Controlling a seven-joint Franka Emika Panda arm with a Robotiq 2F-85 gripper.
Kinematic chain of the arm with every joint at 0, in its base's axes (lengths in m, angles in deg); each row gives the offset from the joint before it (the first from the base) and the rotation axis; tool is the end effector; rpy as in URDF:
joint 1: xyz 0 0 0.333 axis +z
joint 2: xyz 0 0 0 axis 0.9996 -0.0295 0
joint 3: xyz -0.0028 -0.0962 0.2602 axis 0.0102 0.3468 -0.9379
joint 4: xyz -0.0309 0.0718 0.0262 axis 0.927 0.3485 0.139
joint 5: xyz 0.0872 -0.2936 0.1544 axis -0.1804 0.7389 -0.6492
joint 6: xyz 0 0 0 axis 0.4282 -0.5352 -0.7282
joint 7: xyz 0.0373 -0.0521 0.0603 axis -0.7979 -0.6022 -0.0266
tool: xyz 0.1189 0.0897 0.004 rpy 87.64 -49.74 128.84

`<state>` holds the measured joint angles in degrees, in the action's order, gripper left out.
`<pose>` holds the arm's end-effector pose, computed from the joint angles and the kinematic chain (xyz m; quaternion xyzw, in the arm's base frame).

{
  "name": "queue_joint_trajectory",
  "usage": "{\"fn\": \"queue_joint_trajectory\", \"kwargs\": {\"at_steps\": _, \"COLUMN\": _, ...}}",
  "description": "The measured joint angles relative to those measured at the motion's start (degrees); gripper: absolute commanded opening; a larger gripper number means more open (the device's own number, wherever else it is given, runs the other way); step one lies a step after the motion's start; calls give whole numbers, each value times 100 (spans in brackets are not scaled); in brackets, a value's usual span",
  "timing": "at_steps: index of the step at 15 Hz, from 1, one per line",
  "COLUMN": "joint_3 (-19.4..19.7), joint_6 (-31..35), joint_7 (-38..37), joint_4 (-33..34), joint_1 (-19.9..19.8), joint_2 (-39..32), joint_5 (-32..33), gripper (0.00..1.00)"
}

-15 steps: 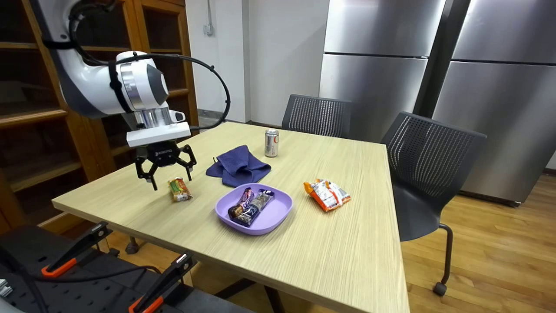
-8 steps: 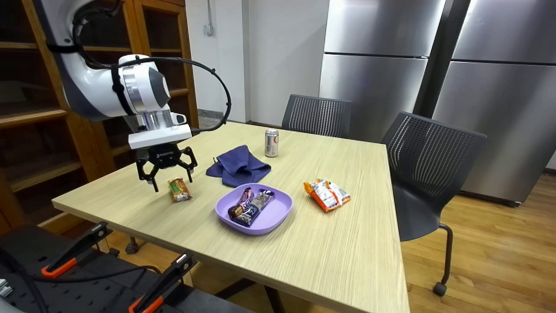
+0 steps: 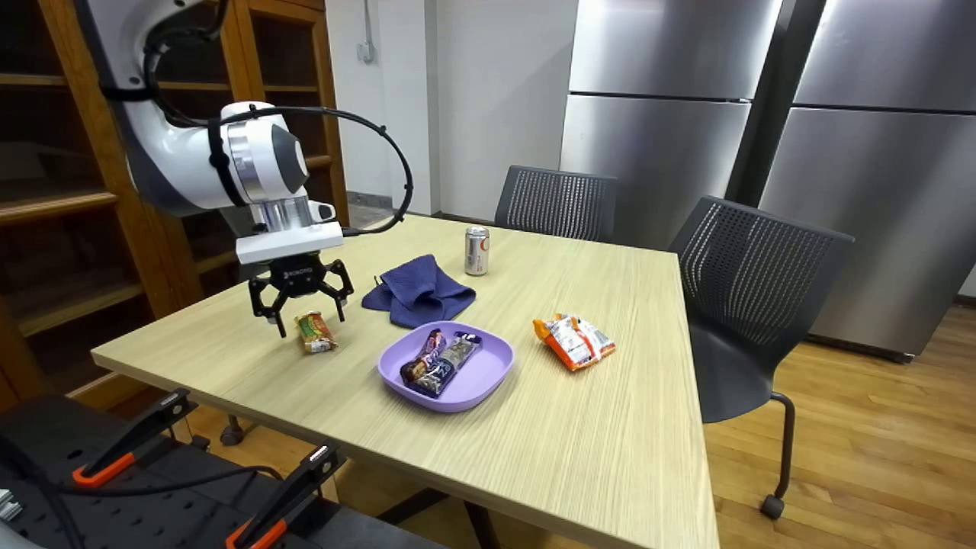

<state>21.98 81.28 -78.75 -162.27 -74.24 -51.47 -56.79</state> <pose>0.4342 0.1317 0.0726 0.9050 0.4126 -0.0640 0.0807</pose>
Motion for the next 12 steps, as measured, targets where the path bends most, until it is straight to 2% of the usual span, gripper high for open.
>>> {"fn": "queue_joint_trajectory", "kwargs": {"at_steps": 2, "joint_3": 0, "joint_6": 0, "joint_7": 1, "joint_4": 58, "joint_1": -13, "joint_2": -55, "joint_5": -2, "gripper": 100}}
{"fn": "queue_joint_trajectory", "kwargs": {"at_steps": 3, "joint_3": 0, "joint_6": 0, "joint_7": 1, "joint_4": 81, "joint_1": -16, "joint_2": -78, "joint_5": -2, "gripper": 75}}
{"fn": "queue_joint_trajectory", "kwargs": {"at_steps": 4, "joint_3": 0, "joint_6": -4, "joint_7": 1, "joint_4": 103, "joint_1": -17, "joint_2": -97, "joint_5": -2, "gripper": 74}}
{"fn": "queue_joint_trajectory", "kwargs": {"at_steps": 11, "joint_3": -1, "joint_6": -5, "joint_7": 4, "joint_4": 208, "joint_1": -19, "joint_2": -187, "joint_5": -3, "gripper": 19}}
{"fn": "queue_joint_trajectory", "kwargs": {"at_steps": 12, "joint_3": -6, "joint_6": -5, "joint_7": 4, "joint_4": 210, "joint_1": -18, "joint_2": -183, "joint_5": -3, "gripper": 17}}
